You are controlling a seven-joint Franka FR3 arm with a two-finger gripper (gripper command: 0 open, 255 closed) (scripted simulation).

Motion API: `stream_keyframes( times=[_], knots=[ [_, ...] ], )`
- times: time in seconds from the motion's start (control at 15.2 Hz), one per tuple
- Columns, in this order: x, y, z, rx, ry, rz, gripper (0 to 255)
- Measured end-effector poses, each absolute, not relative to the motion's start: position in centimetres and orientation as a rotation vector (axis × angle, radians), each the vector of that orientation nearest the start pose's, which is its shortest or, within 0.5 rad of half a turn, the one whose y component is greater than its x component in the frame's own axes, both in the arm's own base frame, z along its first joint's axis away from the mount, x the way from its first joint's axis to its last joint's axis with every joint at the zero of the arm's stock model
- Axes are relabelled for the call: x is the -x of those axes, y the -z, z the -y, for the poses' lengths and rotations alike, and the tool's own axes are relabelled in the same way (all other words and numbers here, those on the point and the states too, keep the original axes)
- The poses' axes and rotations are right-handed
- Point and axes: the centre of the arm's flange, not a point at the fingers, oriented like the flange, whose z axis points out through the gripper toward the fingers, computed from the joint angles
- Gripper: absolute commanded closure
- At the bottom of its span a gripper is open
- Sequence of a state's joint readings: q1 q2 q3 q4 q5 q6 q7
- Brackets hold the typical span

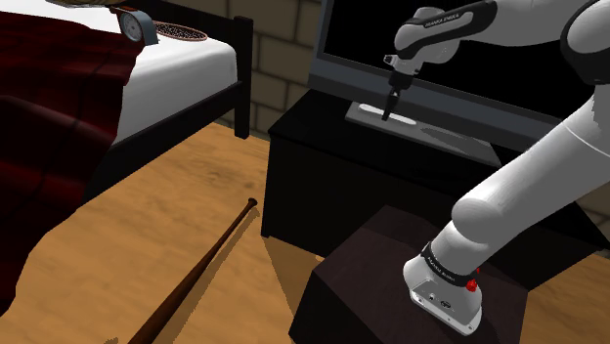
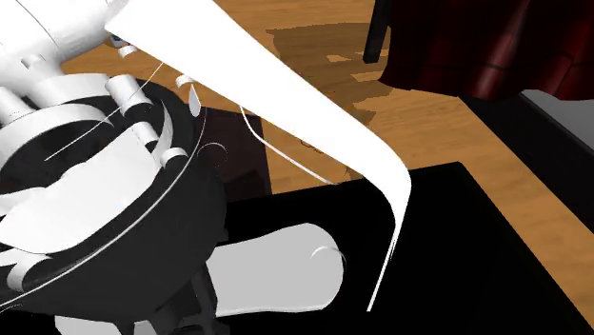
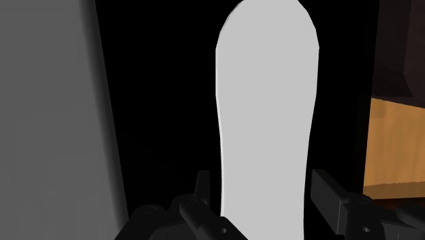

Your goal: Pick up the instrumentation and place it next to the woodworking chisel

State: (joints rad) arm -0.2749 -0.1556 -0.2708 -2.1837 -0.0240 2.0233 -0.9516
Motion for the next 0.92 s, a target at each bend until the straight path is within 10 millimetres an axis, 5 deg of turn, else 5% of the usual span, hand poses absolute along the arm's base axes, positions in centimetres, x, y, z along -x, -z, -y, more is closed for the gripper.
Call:
stream_keyframes(
  times=[0.66,0.92],
  knots=[
    [-31.6,-45.1,34.5,3.052,0.009,0.649,255],
    [-30.5,-43.4,35.4,3.051,0.009,0.651,255]
  ],
)
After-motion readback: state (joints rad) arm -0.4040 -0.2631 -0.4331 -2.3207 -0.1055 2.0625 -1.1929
